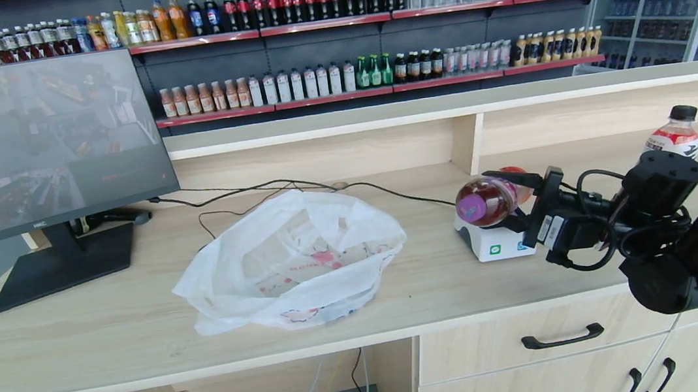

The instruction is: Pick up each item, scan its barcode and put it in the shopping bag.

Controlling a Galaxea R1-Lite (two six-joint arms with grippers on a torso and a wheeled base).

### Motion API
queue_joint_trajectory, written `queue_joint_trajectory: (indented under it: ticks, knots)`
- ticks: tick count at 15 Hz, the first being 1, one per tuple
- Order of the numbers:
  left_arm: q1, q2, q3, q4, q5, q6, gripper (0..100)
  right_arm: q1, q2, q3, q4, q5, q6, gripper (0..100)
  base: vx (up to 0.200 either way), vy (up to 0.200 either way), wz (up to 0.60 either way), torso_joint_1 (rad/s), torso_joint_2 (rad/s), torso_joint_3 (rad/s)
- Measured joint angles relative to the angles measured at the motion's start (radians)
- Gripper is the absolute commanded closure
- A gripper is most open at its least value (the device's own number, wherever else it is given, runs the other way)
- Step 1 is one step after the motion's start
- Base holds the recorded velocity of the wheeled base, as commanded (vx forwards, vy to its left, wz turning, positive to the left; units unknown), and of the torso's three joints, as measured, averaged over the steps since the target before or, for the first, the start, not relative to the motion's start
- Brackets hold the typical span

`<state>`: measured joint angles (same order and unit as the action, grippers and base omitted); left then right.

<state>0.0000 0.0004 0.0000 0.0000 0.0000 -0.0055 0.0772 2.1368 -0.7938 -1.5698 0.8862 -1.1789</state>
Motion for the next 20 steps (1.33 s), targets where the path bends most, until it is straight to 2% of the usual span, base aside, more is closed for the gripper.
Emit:
queue_joint_trajectory:
  ticks: [20]
  knots:
    - [0.0,0.0,0.0,0.0,0.0,0.0,0,0.037,-0.042,0.004,0.0,-0.004,0.012,100,0.0,0.0,0.0,0.0,0.0,0.0]
